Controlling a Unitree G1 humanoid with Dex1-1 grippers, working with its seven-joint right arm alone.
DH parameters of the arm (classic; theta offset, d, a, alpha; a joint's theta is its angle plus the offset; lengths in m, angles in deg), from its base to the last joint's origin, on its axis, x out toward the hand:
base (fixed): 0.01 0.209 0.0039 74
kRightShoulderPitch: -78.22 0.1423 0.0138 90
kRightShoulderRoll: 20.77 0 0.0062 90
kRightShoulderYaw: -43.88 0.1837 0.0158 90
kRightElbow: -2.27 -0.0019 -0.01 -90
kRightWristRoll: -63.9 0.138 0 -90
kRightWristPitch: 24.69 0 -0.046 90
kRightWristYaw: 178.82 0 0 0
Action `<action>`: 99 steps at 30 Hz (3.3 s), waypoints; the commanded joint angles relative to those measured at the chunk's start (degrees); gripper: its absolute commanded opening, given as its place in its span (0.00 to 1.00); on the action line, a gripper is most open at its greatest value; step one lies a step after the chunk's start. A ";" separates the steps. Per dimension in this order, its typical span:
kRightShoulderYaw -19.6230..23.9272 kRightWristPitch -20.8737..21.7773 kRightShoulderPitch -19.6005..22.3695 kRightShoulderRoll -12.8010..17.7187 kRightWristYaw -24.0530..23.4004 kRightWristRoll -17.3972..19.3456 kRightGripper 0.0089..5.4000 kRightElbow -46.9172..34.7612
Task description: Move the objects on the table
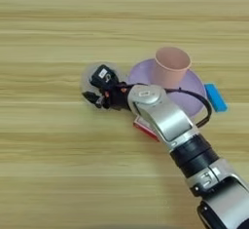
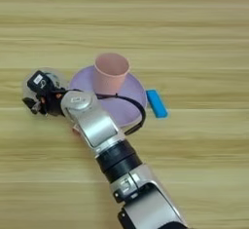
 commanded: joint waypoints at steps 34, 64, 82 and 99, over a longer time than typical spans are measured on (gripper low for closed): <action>6.21 -7.77 4.03 1.97 0.61 5.12 0.28 -20.75; 34.71 -11.40 14.65 13.21 -5.36 15.79 0.28 -28.73; 46.59 -1.32 5.71 23.65 -10.35 14.03 0.28 -8.87; 44.45 8.91 6.62 23.98 -14.39 11.41 0.28 9.70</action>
